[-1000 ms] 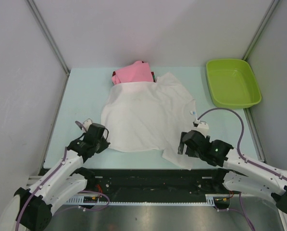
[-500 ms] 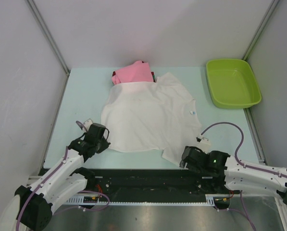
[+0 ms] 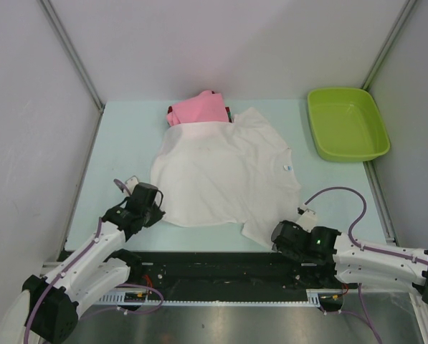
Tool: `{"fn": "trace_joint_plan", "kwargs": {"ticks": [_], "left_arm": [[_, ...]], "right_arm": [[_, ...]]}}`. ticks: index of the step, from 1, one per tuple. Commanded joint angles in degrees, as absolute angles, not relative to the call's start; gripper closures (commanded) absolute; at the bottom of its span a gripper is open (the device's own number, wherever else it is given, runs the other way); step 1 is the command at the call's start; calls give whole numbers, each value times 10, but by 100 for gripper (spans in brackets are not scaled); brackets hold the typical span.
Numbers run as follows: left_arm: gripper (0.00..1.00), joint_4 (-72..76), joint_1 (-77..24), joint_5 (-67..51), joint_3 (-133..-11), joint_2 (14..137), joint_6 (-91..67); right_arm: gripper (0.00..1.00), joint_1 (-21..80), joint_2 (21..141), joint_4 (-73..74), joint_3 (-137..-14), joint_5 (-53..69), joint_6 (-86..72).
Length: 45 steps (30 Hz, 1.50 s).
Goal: Fold and stack the t-shirts
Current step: Fold the tshirt
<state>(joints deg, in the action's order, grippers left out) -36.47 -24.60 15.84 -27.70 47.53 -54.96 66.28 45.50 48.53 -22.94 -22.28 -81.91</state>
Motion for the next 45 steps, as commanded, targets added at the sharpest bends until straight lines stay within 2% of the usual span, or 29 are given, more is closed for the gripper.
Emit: {"fn": "trace_joint_plan", "kwargs": {"ticks": [1,4,9,12,15,16,25,30,37,45], "left_arm": [[100,-352,-244,166,-284,475,-541],[100,-352,-244,167,-282,472,-540],[100,-352,-243,171,-273,468,-540],[100,-352,-243,171,-271,466,-540],[100,-353,-242,175,-270,463,-538],[100,-353,-242,176,-270,463,-536],[100,-362,-234,185,-299,463,-522],[100,-359,-220,185,-341,484,-508],[100,-332,-209,195,-402,572,-483],[100,-327,-173,199,-510,692,-445]], "right_arm": [[46,663,458,486,-224,-254,-851],[55,662,457,486,-224,-262,-852],[60,655,461,479,-224,-270,-848],[69,643,468,469,-224,-270,-838],[88,626,482,457,-224,-264,-822],[100,622,485,450,-224,-263,-817],[100,578,431,447,-286,-288,-724],[100,491,418,443,-352,-294,-623],[100,361,440,355,-398,-221,-478],[100,209,550,244,-451,-103,-394]]}}
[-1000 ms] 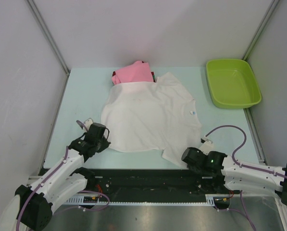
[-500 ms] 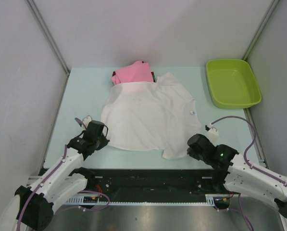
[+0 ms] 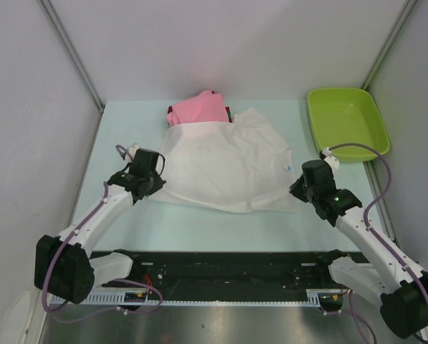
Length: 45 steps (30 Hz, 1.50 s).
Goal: Fold and stack the t-shirts
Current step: Fold the tshirt
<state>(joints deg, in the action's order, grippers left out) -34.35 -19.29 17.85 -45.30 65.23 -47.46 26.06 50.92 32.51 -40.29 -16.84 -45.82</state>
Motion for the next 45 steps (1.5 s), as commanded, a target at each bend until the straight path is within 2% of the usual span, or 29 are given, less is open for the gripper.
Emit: {"fn": "trace_joint_plan", "kwargs": {"ticks": [1,17,28,38,40,41,42,43,44,45], "left_arm": [[100,-328,-163,200,-518,703,-442],[100,-324,-118,188,-620,876,-431],[100,-323,-90,181,-668,947,-428],[98,-315,-81,165,-680,980,-427],[87,-312,-81,164,-680,981,-427],[65,-313,-81,166,-680,981,-426],[50,-314,-81,168,-682,982,-427],[34,-316,-81,175,-682,982,-428],[11,-323,-81,178,-686,981,-433],[1,-327,-81,183,-685,977,-436]], "right_arm": [[100,199,562,237,-459,-82,-389],[100,160,784,160,-616,-9,-356],[100,150,886,109,-663,-7,-356],[100,148,985,118,-763,16,-356],[100,147,1011,122,-780,17,-354],[100,147,1020,125,-794,18,-353],[98,146,1028,127,-802,19,-353],[79,146,1036,133,-809,18,-354],[57,145,1051,135,-820,18,-355],[24,145,1056,135,-824,11,-355]]}}
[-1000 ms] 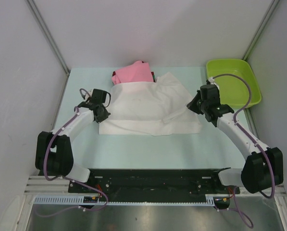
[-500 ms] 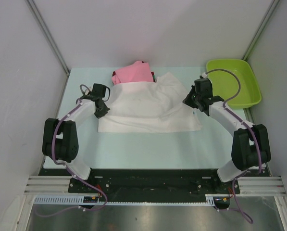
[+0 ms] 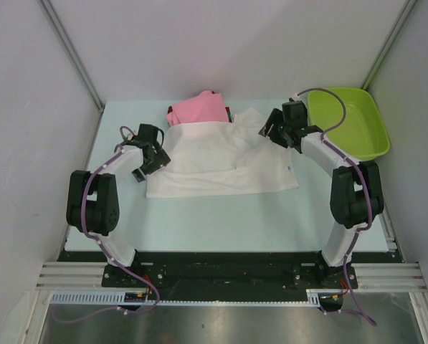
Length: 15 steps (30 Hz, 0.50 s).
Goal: Fold and stack the t-shirts
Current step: Fold the tshirt
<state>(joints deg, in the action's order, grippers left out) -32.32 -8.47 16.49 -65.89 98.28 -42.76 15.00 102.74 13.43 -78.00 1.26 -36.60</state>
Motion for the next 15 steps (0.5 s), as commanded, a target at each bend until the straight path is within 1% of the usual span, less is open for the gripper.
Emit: {"fn": "trace_joint_plan", "kwargs": {"ticks": [1,2,3,7,12,15], "left_arm": [[0,-331,-81,190,-686,973,-440],[0,-338,-81,203,-682,966,-448],[0,-338,-81,207,-677,942,-452],[0,-330,-85,212,-634,862,-463],[0,-337,-94,160,-563,782,-463],[0,-334,-112,149,-507,740,-468]], "right_arm": [[12,144,1058,135,-826,4,-354],[5,142,1055,135,-828,0,-354],[0,140,1048,139,-825,-21,-355],[0,142,989,157,-804,-46,-344],[0,163,898,233,-772,-76,-327],[0,185,860,276,-717,-113,-316]]}}
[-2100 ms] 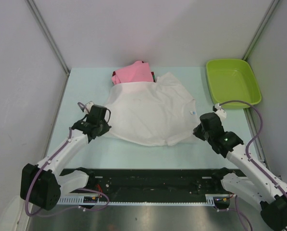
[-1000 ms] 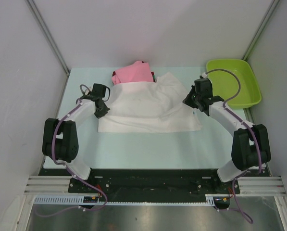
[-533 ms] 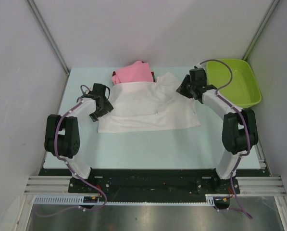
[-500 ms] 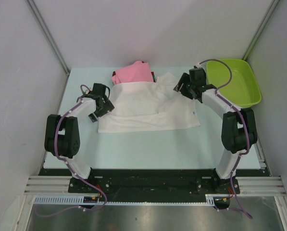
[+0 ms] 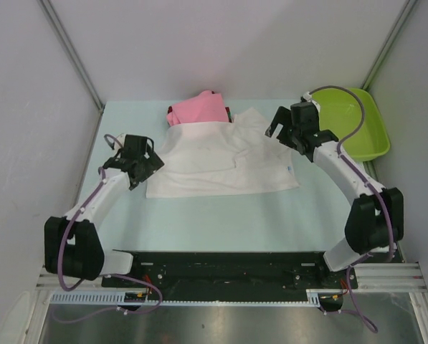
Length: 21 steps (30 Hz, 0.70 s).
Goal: Fold and stack the t-shirts
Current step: Fold the tshirt
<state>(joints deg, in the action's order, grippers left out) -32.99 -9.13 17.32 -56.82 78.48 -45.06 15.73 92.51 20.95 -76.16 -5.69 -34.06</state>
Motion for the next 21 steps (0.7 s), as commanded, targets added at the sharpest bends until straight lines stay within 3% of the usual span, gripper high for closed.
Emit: {"fn": "trace_joint_plan", "kwargs": {"ticks": [1,6,10,21], "left_arm": [[0,-329,-118,150,-491,730,-470],[1,-281,-125,117,-385,688,-508],[2,-235,-125,92,-327,664,-536],[5,-201,-121,101,-295,701,-648]], "right_arm": [[0,192,834,279,-681,-122,-317],[0,209,769,253,-561,-178,-336],[0,193,716,222,-484,-150,-357],[0,192,630,124,-358,-119,-434]]}}
